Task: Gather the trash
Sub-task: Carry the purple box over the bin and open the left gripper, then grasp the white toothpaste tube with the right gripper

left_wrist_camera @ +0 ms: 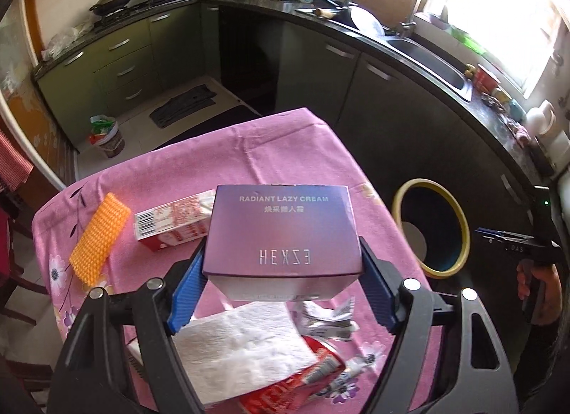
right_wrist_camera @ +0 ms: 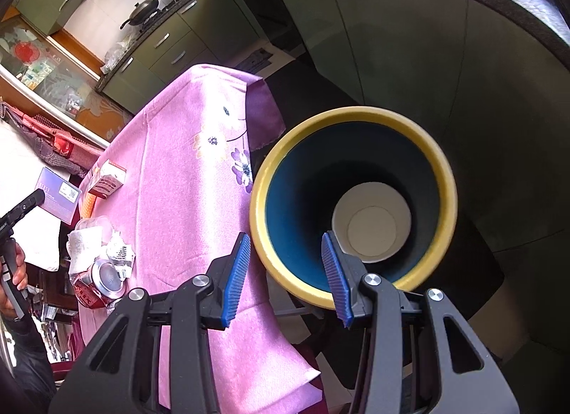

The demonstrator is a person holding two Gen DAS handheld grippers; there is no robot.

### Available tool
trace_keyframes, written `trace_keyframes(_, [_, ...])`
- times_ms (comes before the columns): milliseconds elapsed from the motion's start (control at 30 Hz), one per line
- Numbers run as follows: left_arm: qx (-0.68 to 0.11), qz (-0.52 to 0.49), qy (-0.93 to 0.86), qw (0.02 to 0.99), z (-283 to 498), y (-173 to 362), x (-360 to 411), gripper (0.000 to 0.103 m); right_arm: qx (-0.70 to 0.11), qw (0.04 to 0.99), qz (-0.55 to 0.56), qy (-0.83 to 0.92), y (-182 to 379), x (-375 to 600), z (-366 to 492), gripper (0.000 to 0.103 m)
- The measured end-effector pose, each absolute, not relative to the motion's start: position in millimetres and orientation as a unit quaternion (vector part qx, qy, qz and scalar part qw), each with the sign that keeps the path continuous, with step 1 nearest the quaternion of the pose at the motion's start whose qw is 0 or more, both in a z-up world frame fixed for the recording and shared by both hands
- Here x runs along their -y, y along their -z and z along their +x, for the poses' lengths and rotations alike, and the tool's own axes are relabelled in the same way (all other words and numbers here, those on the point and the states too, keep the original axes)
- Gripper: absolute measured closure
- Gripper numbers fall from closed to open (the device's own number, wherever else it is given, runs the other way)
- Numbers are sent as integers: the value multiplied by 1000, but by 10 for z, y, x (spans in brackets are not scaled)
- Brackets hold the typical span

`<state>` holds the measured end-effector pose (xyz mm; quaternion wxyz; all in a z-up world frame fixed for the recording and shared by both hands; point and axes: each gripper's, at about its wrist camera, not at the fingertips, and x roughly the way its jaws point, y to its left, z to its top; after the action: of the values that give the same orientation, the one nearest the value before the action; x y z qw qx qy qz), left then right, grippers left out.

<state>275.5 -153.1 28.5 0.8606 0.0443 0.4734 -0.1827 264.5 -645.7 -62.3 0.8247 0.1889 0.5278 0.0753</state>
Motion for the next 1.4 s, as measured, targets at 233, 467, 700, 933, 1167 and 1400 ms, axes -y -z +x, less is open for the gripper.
trace_keyframes(233, [-463, 70, 289, 835, 2663, -286, 2672, 29, -502, 841, 197, -43, 519, 6895, 2154, 61])
trace_keyframes(467, [-462, 97, 355, 807, 2719, -6, 3835, 29, -490, 847, 206, -2, 521, 7260, 1610, 61])
trace_keyframes(700, [-454, 113, 358, 808, 2854, 369, 4506, 17, -487, 847, 210, 20, 517, 7431, 1356, 56])
trace_keyframes(933, [-416, 76, 395, 816, 2666, -157, 4079, 14, -486, 853, 190, -2, 484, 7227, 1410, 56])
trace_keyframes(1167, [-308, 35, 378, 872, 2045, -916, 2749, 6, -491, 854, 138, -105, 504, 6406, 1682, 56])
trace_keyframes(1400, [-293, 9, 311, 904, 1517, -978, 1591, 6, -500, 828, 60, -248, 510, 5192, 1915, 55])
